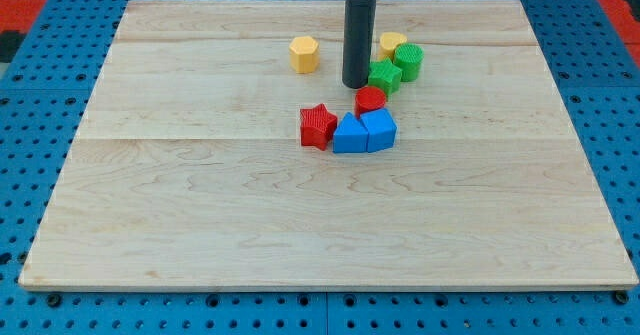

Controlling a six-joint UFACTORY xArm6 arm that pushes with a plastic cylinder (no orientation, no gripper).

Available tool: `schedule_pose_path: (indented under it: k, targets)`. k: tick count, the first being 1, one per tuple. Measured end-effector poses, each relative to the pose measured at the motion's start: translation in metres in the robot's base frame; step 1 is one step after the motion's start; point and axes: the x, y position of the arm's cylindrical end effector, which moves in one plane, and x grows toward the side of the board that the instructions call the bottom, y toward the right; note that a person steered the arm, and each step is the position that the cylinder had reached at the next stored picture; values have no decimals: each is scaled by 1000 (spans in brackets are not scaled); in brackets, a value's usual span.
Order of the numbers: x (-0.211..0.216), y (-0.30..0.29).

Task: Push the green blocks towards the top right of the board

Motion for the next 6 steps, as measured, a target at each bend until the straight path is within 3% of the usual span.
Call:
schedule_pose_path:
  k: [1,2,4,6]
  targets:
    - [4,0]
    - [2,37]
    - [-32,73]
    - [-2,74]
